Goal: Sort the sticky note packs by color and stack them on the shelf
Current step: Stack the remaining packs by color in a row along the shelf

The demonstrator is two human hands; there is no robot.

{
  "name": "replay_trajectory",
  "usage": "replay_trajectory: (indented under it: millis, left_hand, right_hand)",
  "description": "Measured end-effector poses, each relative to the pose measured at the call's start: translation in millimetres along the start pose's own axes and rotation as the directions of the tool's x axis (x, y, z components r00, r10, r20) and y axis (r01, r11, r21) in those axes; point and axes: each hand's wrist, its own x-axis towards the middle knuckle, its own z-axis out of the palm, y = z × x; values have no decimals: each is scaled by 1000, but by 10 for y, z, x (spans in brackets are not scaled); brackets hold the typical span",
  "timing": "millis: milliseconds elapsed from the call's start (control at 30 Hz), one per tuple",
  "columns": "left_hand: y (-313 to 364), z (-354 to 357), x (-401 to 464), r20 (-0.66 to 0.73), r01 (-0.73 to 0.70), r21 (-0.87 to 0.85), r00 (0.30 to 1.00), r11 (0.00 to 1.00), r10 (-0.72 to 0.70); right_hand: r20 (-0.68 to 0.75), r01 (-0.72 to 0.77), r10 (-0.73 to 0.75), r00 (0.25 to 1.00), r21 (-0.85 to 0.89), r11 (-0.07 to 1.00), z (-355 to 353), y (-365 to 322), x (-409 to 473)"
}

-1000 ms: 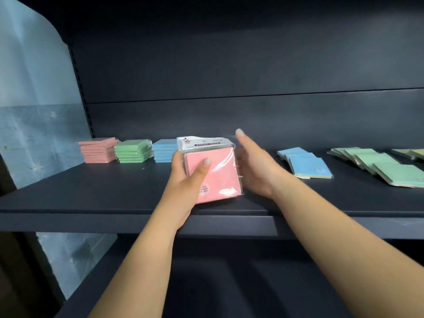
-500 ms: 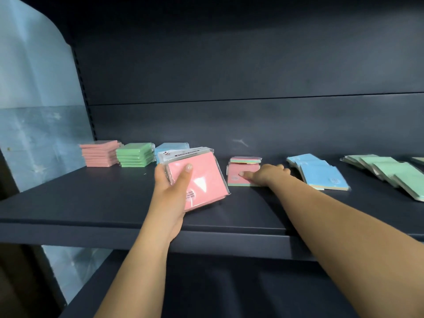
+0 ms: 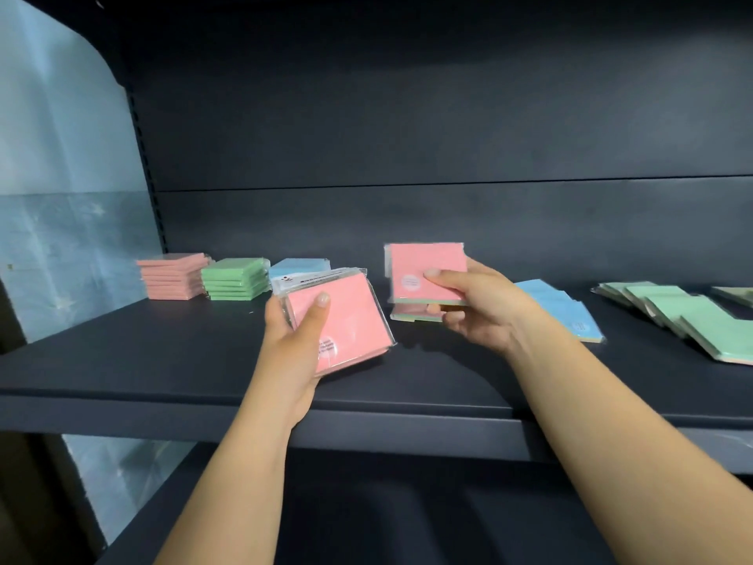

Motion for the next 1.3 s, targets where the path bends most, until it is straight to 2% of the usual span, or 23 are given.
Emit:
replay_trajectory:
  millis: [133,200,267,400,533,567,600,667,800,833,900,967,1033,1133,1233,1300]
  left_hand:
    - [35,19,-32,29,33,-2,999,999,-32]
    - [47,26,-62,53,40,-13,998,999,-39]
    - [63,37,-102,90,44,-14,995,999,-43]
    - [75,56,-153,122,27,18,992,999,-29]
    - [65,55,-159,136,16,44,990,999,-22]
    - [65,51,-159,142,14,48,990,999,-20]
    - [60,45,-159,148,6,55,989,998,-14]
    - [51,34,-160,189,-20,79,982,997,5]
    - [15,6,-196,336,-131,216,940,968,53]
    - [12,3,-203,356,-163,271,933,949,58]
    - [37,19,-201,380,-214,373,923,903,62]
    - [102,48,-180,394,-257,447,917,857,70]
    - [131,48,-132,380,-249,493,923,833,51]
    - [61,-1,-72,347,-137,523,936,841,-63]
    - [29,-18,-35,345,-81,547,929,833,-136]
    - [43,-17,-34,364,-55,509,918,859,-157]
  right_hand:
    - [213,136,-125,969,-38,990,161,135,-180]
    - [260,198,-159,953,-133,971,195,215,-196]
    - [242,202,-136,961,-274,940,197,264,-199]
    - [232,248,-128,964,-617,747,201,275,-236]
    - [315,299,-87,945,-724,622,207,297,-242]
    - [306,270,-62,950,-707,653,212,298,-246]
    - [288,223,-41,957,-636,739,215,301,-234]
    - [218,115,-24,976,-418,901,209,308,-180]
    - [174,7,37,984,-244,970,268,274,-204]
    - [157,22,14,987,-226,974,294,278,-213]
    - [89,157,-140,986,-237,959,344,298,-199]
    - [24,320,-324,946,-253,913,372,321,-175]
    - [10,402,-417,909,-290,869,410,341,-149]
    - [-1,302,-323,947,-348,887,438,441,-69]
    - [0,122,-126,992,-260,958,435,507,15]
    - [16,89,-88,996,-204,975,423,516,40]
